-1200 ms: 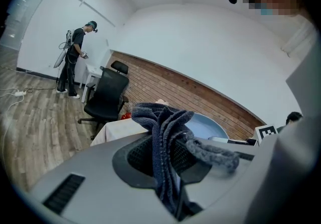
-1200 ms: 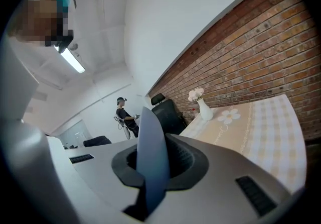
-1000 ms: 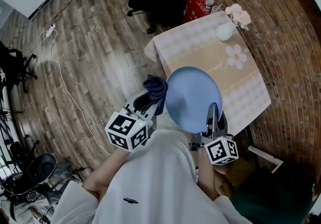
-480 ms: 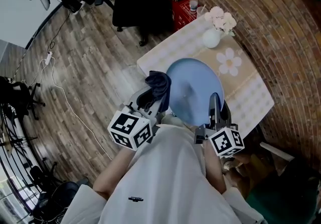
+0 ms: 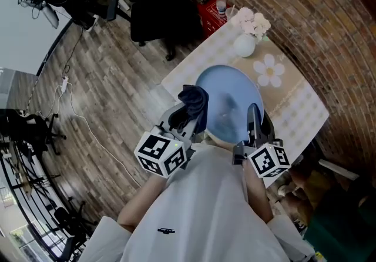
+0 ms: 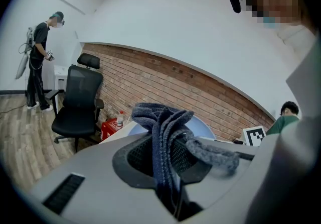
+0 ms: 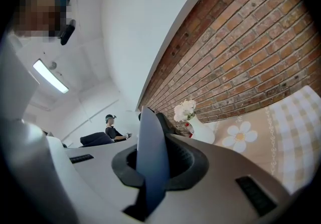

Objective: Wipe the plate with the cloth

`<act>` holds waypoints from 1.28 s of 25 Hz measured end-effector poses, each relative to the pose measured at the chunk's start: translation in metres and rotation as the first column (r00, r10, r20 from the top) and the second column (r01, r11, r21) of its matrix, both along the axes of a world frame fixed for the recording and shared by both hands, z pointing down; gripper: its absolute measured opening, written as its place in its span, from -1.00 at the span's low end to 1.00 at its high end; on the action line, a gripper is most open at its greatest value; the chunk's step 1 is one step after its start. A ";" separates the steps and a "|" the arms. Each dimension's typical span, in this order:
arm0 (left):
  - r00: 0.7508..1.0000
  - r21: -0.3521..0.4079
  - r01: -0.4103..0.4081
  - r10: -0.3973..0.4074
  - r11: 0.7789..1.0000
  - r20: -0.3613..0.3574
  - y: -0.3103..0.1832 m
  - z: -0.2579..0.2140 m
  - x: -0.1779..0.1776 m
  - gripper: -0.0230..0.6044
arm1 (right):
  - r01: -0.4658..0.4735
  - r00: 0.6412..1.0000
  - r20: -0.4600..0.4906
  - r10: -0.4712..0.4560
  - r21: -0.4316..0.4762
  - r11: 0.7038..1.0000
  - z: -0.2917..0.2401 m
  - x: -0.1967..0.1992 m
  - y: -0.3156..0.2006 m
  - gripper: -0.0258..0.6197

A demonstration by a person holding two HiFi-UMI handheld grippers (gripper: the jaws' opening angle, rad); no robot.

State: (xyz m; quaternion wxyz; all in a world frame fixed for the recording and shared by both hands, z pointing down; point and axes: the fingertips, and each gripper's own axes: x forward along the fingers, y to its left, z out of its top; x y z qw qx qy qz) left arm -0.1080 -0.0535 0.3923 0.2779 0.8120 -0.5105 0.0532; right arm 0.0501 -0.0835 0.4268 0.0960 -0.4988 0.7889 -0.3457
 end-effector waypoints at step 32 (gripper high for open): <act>0.929 0.026 -0.370 0.371 0.928 -0.002 -0.043 -0.017 0.087 -0.73 | 0.029 0.999 -0.028 -0.028 0.051 0.998 -0.020 -0.040 0.005 -0.74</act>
